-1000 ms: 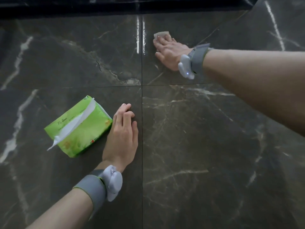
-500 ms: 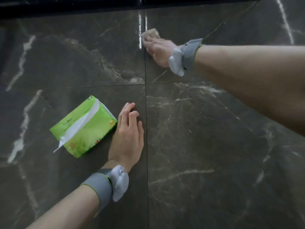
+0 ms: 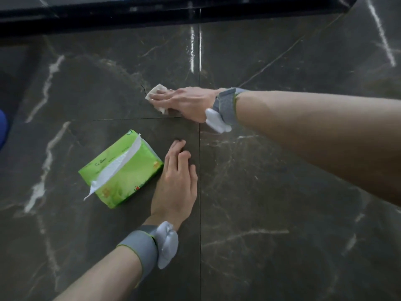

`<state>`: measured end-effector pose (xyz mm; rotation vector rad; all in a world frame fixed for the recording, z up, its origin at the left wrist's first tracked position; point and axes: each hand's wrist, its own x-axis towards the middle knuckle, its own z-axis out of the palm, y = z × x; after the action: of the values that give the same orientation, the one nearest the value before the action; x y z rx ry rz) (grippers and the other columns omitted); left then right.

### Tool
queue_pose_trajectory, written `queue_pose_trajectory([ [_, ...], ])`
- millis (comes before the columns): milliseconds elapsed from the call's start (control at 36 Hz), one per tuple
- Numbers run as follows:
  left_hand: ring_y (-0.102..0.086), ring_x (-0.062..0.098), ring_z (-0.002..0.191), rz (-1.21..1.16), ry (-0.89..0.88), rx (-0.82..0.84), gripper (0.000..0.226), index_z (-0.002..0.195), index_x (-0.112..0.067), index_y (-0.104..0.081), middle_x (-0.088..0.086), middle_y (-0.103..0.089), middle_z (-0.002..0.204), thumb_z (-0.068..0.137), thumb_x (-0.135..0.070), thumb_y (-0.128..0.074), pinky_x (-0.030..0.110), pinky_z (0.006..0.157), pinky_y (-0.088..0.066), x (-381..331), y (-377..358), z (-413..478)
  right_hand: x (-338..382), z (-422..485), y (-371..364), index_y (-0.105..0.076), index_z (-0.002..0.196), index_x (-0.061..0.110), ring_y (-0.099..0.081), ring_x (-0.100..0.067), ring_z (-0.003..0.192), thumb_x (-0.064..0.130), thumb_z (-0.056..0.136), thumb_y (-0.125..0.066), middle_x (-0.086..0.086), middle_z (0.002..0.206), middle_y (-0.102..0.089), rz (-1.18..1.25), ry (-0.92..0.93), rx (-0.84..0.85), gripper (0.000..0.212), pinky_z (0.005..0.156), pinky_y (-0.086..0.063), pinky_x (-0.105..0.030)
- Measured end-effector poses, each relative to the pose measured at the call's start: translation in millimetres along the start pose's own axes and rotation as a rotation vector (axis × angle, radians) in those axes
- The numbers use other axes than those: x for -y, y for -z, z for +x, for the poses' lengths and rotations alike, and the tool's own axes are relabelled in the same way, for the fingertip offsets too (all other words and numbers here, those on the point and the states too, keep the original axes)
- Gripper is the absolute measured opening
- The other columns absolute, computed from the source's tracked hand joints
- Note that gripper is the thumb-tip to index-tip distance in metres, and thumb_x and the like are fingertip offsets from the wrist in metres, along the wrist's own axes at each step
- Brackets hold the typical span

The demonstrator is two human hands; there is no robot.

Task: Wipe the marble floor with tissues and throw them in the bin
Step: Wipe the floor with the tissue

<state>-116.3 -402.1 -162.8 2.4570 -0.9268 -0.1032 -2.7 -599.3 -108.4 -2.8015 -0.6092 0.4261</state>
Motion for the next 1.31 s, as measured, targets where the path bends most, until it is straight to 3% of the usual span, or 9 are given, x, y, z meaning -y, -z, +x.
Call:
queue_pose_trajectory([
  [111,-0.035,0.032,0.151,0.009,0.004,0.005,0.018,0.117,0.001,-0.056,0.017,-0.043,0.153,0.102,-0.007,-0.049,0.040,0.122,-0.034,0,3,0,-23,11,16,-0.014,0.164,0.014,-0.008,-0.022,0.158,-0.020,0.090,-0.035,-0.004,0.171,-0.010,-0.019,-0.127,-0.036,0.084,0.126,-0.020,-0.041],
  [194,-0.034,0.030,0.151,-0.004,0.007,-0.002,0.019,0.117,-0.001,-0.056,0.016,-0.043,0.153,0.103,-0.009,-0.047,0.038,0.122,-0.034,1,-2,1,-37,11,19,-0.014,0.164,0.015,-0.007,-0.021,0.159,-0.023,0.087,-0.036,-0.003,0.172,-0.009,-0.028,-0.155,-0.036,0.089,0.126,-0.017,-0.036],
  [306,-0.035,0.030,0.151,0.019,-0.002,-0.008,0.023,0.119,-0.002,-0.055,0.015,-0.043,0.154,0.104,-0.013,-0.044,0.036,0.121,-0.036,0,-1,0,-48,17,21,-0.015,0.164,0.016,-0.010,-0.023,0.158,-0.018,0.094,-0.035,-0.003,0.171,-0.010,-0.025,-0.230,-0.086,0.080,0.127,-0.014,-0.039],
  [445,-0.035,0.029,0.151,0.033,0.009,0.007,0.022,0.119,-0.002,-0.056,0.014,-0.043,0.154,0.104,-0.012,-0.045,0.031,0.119,-0.036,2,1,0,-70,9,24,-0.013,0.164,0.017,-0.018,-0.029,0.156,-0.017,0.094,-0.036,-0.003,0.171,-0.008,0.017,-0.439,-0.125,0.082,0.126,-0.020,-0.042],
  [556,-0.038,0.029,0.149,0.037,-0.012,-0.012,0.021,0.119,-0.001,-0.058,0.014,-0.046,0.152,0.103,-0.009,-0.047,0.030,0.117,-0.037,5,2,1,-85,-14,28,-0.024,0.163,0.019,-0.031,-0.033,0.151,-0.015,0.094,-0.037,-0.003,0.170,-0.020,0.044,-0.573,-0.183,0.078,0.122,-0.027,-0.043],
  [750,-0.041,0.032,0.147,0.047,-0.017,-0.018,0.019,0.117,0.001,-0.059,0.017,-0.048,0.150,0.102,-0.006,-0.049,0.039,0.115,-0.044,3,0,0,-73,-30,29,-0.042,0.154,0.014,-0.044,-0.034,0.140,-0.012,0.095,-0.034,-0.007,0.158,-0.043,0.041,-0.613,-0.191,0.065,0.116,-0.036,-0.041],
  [861,-0.041,0.032,0.147,0.061,-0.015,-0.017,0.018,0.116,0.001,-0.058,0.017,-0.047,0.150,0.102,-0.004,-0.049,0.038,0.115,-0.044,6,1,3,-61,-45,13,-0.035,0.158,0.016,-0.040,-0.032,0.145,-0.013,0.095,-0.035,-0.006,0.164,-0.035,0.044,-0.605,-0.227,0.070,0.119,-0.034,-0.040],
  [1028,-0.046,0.034,0.142,0.069,-0.029,-0.026,0.017,0.114,0.003,-0.058,0.018,-0.049,0.147,0.103,-0.003,-0.047,0.039,0.108,-0.049,-2,4,-2,-35,-88,-12,-0.029,0.161,0.017,-0.018,-0.021,0.157,-0.016,0.090,-0.034,-0.005,0.170,-0.018,0.084,-0.522,-0.222,0.079,0.127,-0.019,-0.035],
  [1306,-0.046,0.036,0.144,0.272,-0.072,-0.004,0.030,0.124,0.005,-0.056,0.023,-0.052,0.146,0.097,-0.001,-0.046,0.045,0.110,-0.049,0,-2,-2,27,-167,-56,-0.032,0.159,0.012,-0.014,-0.019,0.158,-0.018,0.087,-0.036,-0.008,0.169,-0.019,0.185,-0.451,-0.211,0.078,0.128,-0.009,-0.028],
])
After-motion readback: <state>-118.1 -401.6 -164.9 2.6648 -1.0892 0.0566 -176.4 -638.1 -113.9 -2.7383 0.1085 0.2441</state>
